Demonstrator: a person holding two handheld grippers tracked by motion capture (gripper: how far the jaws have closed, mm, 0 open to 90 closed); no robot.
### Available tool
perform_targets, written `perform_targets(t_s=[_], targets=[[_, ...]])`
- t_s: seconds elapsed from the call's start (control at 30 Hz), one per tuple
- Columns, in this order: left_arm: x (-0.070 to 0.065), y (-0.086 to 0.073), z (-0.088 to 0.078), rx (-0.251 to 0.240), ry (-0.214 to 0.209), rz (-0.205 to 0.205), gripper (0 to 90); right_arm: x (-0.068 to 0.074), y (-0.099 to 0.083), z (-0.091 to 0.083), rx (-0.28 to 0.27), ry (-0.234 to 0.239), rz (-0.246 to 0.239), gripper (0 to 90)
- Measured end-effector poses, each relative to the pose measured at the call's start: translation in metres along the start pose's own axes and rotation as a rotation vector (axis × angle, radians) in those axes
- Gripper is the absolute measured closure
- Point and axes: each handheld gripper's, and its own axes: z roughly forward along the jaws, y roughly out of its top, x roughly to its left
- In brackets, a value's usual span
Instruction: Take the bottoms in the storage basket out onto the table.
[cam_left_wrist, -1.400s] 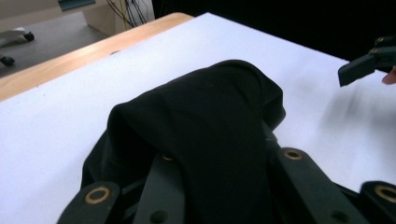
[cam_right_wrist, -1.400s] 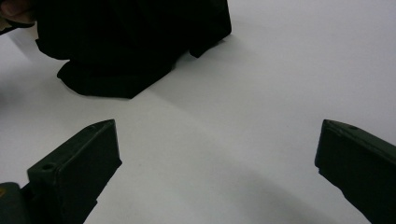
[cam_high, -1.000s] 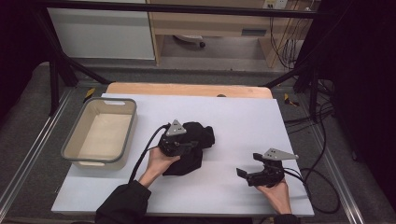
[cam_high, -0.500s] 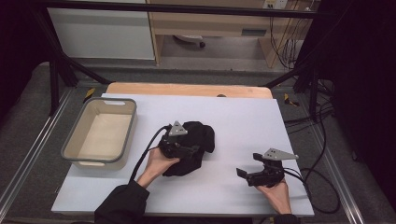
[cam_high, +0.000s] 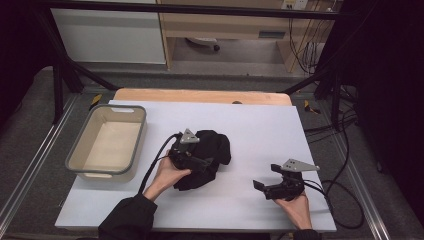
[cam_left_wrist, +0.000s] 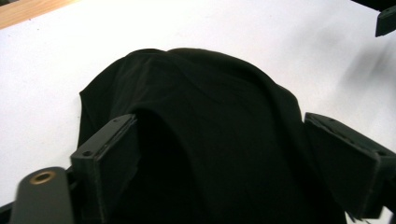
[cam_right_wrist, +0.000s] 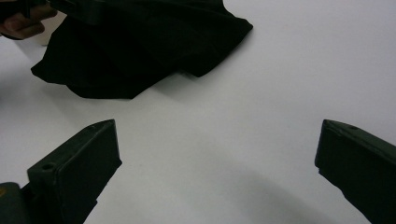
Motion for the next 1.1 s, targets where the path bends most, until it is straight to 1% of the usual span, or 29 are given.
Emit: perform_targets(t_s=[0.2, 0.47, 0.67, 0.87, 1.1], targets=[[0.0, 0.002, -0.005, -0.001, 0.001, -0.002, 8.6, 0.0, 0.0, 0.0, 0.0, 0.0, -0.001, 0.6], [0.001, 0.003, -0.009, 0.0, 0.008, -0.007, 7.4, 0.0, 0.0, 0.0, 0.002, 0.0, -0.001, 0.6], [0.003, 0.003, -0.018, -0.006, 0.008, -0.001, 7.4, 0.0, 0.0, 0.0, 0.002, 0.0, 0.0, 0.6], [0.006, 0.001, -0.024, 0.007, 0.008, 0.006, 7.4, 0.0, 0.0, 0.001, 0.006, 0.0, 0.001, 0.6], [0.007, -0.003, -0.031, 0.005, 0.013, 0.012, 7.4, 0.0, 0.0, 0.001, 0.006, -0.001, 0.0, 0.6]])
